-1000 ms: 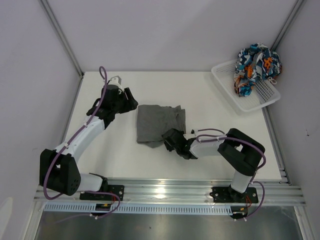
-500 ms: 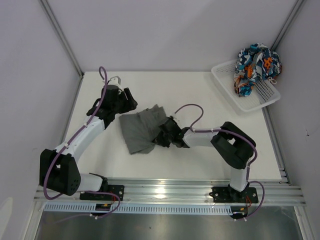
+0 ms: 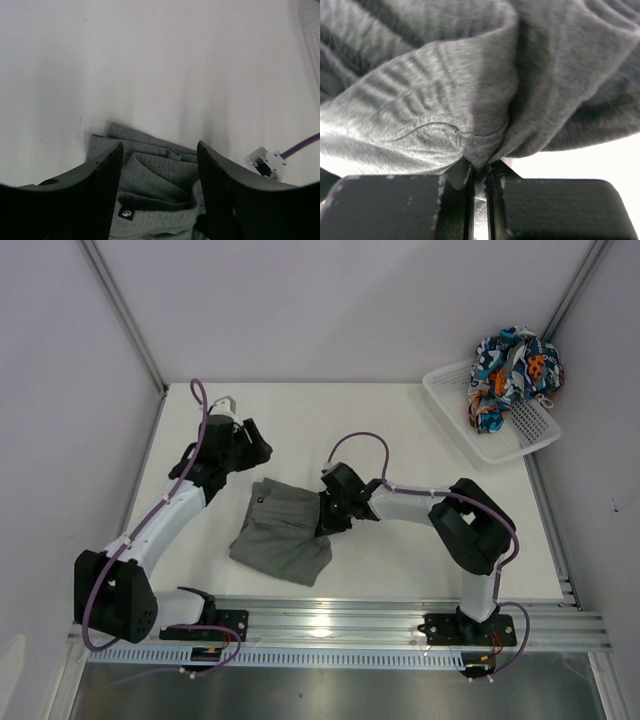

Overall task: Fold and stack the shorts
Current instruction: Neatly place the folded shorts to the corner

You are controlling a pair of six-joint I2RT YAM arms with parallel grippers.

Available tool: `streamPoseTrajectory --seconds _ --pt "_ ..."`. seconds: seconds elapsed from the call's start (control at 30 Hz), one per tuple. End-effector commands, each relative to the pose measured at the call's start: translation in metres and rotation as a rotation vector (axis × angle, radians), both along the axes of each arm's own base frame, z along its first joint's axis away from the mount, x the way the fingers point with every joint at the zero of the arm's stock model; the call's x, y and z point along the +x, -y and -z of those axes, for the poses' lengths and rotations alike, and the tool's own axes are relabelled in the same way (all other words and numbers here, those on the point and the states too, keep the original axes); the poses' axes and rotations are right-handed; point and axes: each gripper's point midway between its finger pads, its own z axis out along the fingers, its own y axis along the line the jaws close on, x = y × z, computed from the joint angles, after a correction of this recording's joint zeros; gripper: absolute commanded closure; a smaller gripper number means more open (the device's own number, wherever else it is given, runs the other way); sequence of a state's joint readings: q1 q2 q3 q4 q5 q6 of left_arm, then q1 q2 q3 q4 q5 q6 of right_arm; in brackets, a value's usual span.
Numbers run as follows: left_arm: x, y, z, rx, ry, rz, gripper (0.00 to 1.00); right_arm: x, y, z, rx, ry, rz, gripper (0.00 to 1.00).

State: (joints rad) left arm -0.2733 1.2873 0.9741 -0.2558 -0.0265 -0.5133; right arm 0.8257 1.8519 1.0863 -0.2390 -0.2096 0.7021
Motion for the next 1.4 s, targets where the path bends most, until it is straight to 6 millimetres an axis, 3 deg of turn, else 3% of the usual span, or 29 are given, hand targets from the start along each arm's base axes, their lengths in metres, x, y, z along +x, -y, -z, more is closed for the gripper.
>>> streamPoseTrajectory --seconds 0.0,0.1,0.13,0.2,0.23,0.27,0.37,0.47,0.57,0.6,0.63,0.67,0.7,0.73,0.8,0.87,0.97,1.0,1.03,1.07,1.1,1.17,1.2,1.23,1.27,1.3,1.37 --pt "-0.016 0.004 -0.030 -0.098 0.060 0.004 0.35 -0.006 -0.027 0.019 -0.032 0.045 -0.116 0.92" --pt "-0.031 0.000 -0.046 -0.110 0.080 0.001 0.34 -0.012 -0.053 0.026 -0.010 0.047 -0.143 0.92" --pt "-0.034 -0.004 -0.074 -0.115 0.137 -0.010 0.31 -0.008 -0.068 0.027 0.001 0.061 -0.154 0.92" --pt "-0.046 -0.015 -0.081 -0.084 0.123 -0.040 0.28 -0.011 -0.090 0.026 0.011 0.101 -0.180 0.92" --pt "-0.047 -0.017 -0.106 -0.091 0.170 -0.045 0.27 -0.009 -0.100 0.025 0.019 0.112 -0.187 0.92" --pt "-0.055 -0.021 -0.118 -0.093 0.197 -0.055 0.25 -0.003 -0.118 0.024 0.039 0.130 -0.195 0.92" --pt "-0.071 -0.028 -0.141 -0.093 0.237 -0.060 0.22 0.002 -0.162 0.018 0.092 0.167 -0.234 0.91" --pt "-0.082 -0.035 -0.148 -0.076 0.253 -0.078 0.20 0.004 -0.203 0.015 0.153 0.164 -0.247 0.86" --pt "-0.085 -0.042 -0.145 -0.051 0.245 -0.098 0.18 0.005 -0.233 0.005 0.253 0.155 -0.212 0.55" --pt "-0.085 -0.042 -0.143 -0.047 0.240 -0.098 0.18 0.007 -0.240 -0.002 0.293 0.170 -0.190 0.24" --pt "-0.085 -0.042 -0.144 -0.047 0.241 -0.099 0.17 0.009 -0.241 -0.006 0.310 0.179 -0.191 0.11" --pt "-0.086 -0.043 -0.144 -0.045 0.240 -0.100 0.17 0.011 -0.242 -0.024 0.340 0.192 -0.179 0.01" --pt "-0.086 -0.042 -0.145 -0.047 0.243 -0.097 0.17 0.010 -0.235 -0.022 0.337 0.190 -0.176 0.01" --pt "-0.087 -0.043 -0.145 -0.047 0.244 -0.096 0.17 0.015 -0.234 -0.037 0.382 0.224 -0.167 0.00" --pt "-0.088 -0.043 -0.148 -0.046 0.249 -0.097 0.16 0.025 -0.206 -0.061 0.426 0.260 -0.118 0.01" --pt "-0.087 -0.043 -0.150 -0.049 0.262 -0.093 0.16 0.041 -0.179 -0.073 0.448 0.265 -0.079 0.01" --pt "-0.085 -0.037 -0.144 -0.058 0.263 -0.067 0.16 0.047 -0.140 -0.081 0.426 0.264 -0.058 0.03" --pt "-0.084 -0.035 -0.138 -0.059 0.255 -0.056 0.16 0.061 -0.122 -0.100 0.424 0.312 -0.039 0.04" --pt "-0.084 -0.030 -0.130 -0.064 0.244 -0.032 0.16 0.061 -0.103 -0.089 0.375 0.303 -0.022 0.04" --pt "-0.082 -0.027 -0.129 -0.077 0.256 -0.022 0.16 0.070 -0.088 -0.092 0.352 0.327 0.002 0.04" --pt "-0.082 -0.025 -0.119 -0.085 0.241 -0.017 0.16 0.086 -0.062 -0.105 0.325 0.363 0.037 0.04" --pt "-0.083 -0.016 -0.099 -0.127 0.227 0.016 0.15 0.109 -0.027 -0.110 0.253 0.400 0.108 0.04" --pt "-0.083 -0.013 -0.097 -0.145 0.235 0.021 0.15 0.127 0.010 -0.103 0.157 0.388 0.161 0.04" --pt "-0.087 -0.008 -0.071 -0.157 0.189 0.042 0.15 0.139 0.031 -0.110 0.111 0.401 0.205 0.04" --pt "-0.086 -0.006 -0.077 -0.189 0.225 0.042 0.15 0.161 0.047 -0.129 0.082 0.439 0.256 0.04" --pt "-0.087 -0.004 -0.074 -0.203 0.225 0.045 0.15 0.185 0.102 -0.124 -0.059 0.435 0.398 0.04" --pt "-0.090 -0.002 -0.057 -0.228 0.215 0.048 0.14 0.217 0.152 -0.146 -0.133 0.485 0.551 0.04"
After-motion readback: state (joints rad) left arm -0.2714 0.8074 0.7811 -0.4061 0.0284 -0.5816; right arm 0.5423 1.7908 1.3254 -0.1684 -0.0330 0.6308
